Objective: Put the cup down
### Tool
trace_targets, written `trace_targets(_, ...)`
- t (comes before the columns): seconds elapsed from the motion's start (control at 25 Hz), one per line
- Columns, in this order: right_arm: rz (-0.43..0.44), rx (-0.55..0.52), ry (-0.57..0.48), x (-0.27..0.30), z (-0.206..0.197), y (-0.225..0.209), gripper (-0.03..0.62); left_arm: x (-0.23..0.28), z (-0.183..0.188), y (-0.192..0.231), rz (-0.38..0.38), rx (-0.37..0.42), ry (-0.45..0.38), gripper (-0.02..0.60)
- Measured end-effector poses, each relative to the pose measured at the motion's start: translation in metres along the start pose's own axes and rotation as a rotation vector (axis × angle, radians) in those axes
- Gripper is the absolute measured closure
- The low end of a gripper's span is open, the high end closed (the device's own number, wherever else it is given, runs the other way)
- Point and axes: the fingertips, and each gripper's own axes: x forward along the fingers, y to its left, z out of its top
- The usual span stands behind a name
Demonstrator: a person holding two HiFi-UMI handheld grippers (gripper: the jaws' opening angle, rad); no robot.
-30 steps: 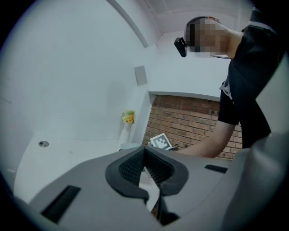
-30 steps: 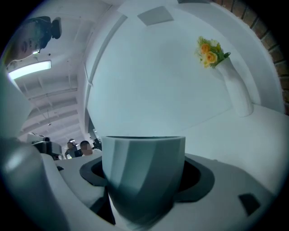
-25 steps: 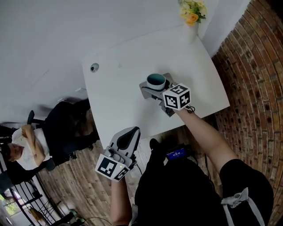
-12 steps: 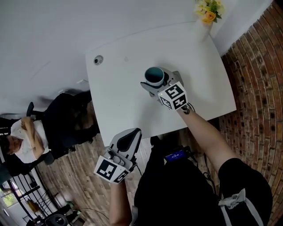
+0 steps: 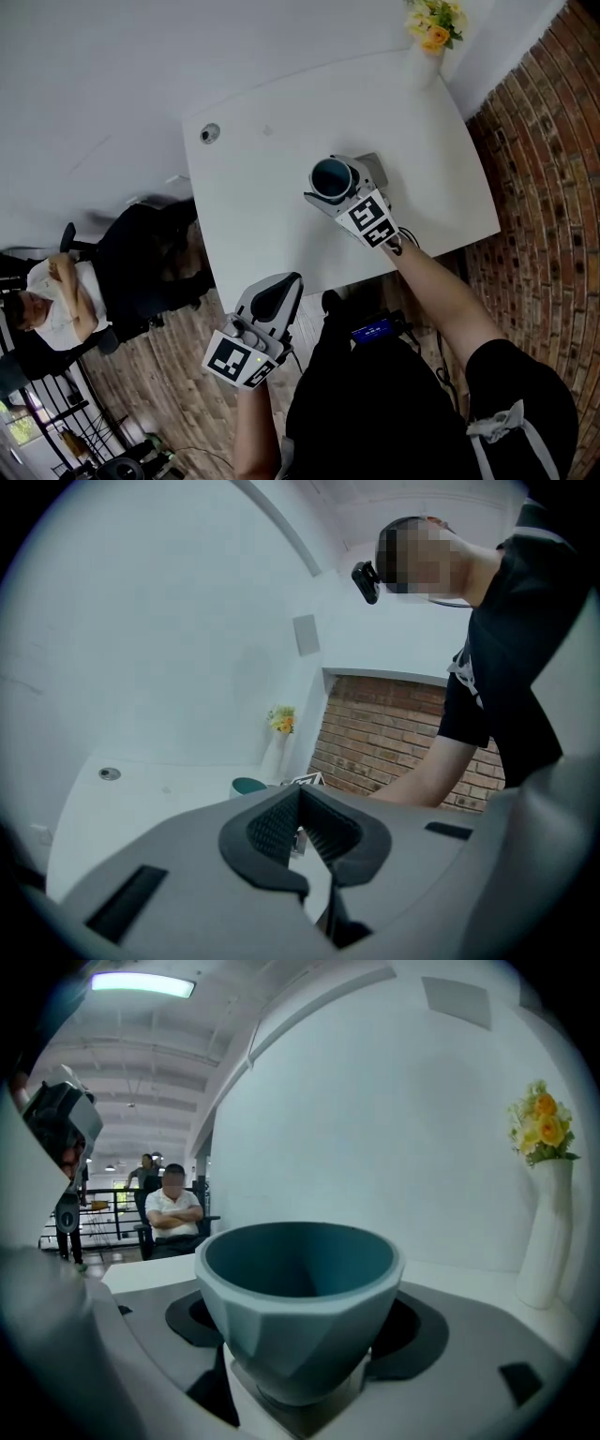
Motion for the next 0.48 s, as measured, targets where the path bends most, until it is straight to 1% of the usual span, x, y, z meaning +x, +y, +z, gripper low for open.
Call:
trace_targets(0.16,0.001,0.005,0.062,-0.004,-0.016,0.000,0.192,-0.001,0.001,-0.003,-0.001,0.004,-0.006,0.574)
trace_targets(0.48,-0.007,0.001,0.127,-0.023,-0.038,0.007,0.192,-0.009,0.000,-0.007,0.005,0.004,-0.021,0.574)
